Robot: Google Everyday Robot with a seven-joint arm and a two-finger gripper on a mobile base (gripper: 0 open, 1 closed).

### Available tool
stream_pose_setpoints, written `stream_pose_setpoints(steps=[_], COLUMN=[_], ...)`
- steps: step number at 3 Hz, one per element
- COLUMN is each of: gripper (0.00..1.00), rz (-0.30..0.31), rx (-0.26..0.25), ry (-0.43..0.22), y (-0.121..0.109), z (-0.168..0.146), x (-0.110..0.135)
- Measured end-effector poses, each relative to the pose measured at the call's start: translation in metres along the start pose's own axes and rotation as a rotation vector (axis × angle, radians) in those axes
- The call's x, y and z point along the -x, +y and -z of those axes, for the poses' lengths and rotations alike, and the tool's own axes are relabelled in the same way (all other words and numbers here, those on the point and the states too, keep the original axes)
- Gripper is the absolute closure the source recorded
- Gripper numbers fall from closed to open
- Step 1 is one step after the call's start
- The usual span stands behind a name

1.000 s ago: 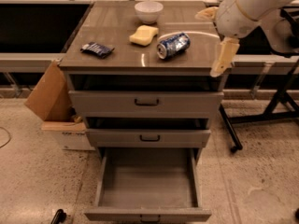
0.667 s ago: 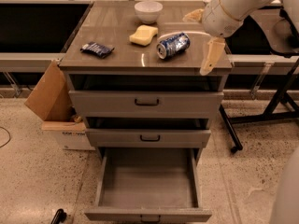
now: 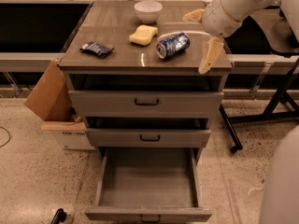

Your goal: Place pepsi can into bottom drawer

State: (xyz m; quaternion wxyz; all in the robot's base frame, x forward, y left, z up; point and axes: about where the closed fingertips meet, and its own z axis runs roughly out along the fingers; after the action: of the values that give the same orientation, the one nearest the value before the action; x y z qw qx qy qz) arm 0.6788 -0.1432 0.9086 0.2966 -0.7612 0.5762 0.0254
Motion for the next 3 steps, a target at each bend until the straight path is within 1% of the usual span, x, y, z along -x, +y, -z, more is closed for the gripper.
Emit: stream_pose_setpoints(steps=[1, 2, 3], gripper=[0.0, 0.0, 0.0], rz=[-0.002, 0.011, 0.009], rx=[-0.006, 0.0, -0.002], ry=[-0.074, -0.114, -0.099], y=[-0.015, -0.027, -0.041], z=[-0.009, -0.02, -0.035], x=[-0.009, -0.008, -0.005])
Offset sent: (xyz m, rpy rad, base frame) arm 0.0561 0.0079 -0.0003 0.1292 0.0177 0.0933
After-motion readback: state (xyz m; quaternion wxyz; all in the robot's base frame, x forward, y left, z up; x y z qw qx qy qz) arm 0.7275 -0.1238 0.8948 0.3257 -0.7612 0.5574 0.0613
